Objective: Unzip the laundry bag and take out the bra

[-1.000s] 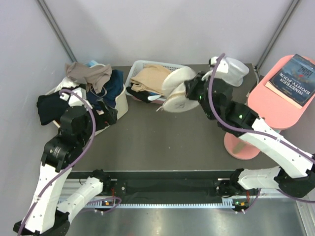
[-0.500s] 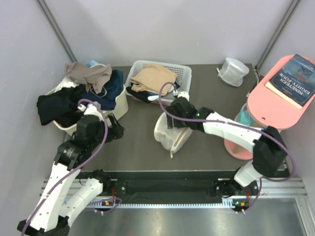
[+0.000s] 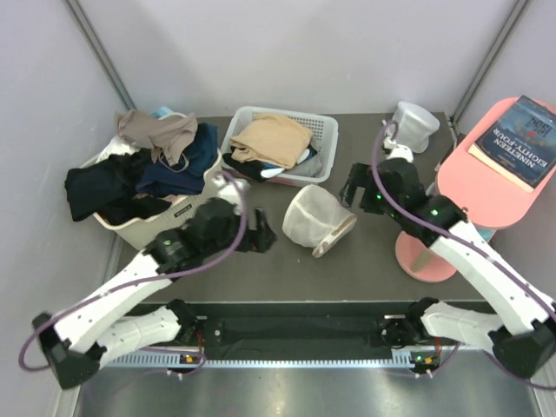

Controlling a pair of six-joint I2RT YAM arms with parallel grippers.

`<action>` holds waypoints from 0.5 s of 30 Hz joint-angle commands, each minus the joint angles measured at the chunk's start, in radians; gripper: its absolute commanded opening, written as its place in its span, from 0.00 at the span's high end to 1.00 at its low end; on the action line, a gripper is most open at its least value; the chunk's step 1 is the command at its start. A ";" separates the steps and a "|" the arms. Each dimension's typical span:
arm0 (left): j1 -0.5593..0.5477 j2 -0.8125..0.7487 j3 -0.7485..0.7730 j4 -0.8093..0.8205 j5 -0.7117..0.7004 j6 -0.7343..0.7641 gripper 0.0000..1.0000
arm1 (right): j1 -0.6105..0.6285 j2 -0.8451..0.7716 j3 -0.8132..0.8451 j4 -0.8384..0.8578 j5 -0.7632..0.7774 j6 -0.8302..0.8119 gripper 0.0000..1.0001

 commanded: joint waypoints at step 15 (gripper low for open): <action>-0.303 0.640 0.220 0.364 0.017 0.096 0.07 | -0.027 -0.330 -0.062 -0.207 -0.012 0.226 0.00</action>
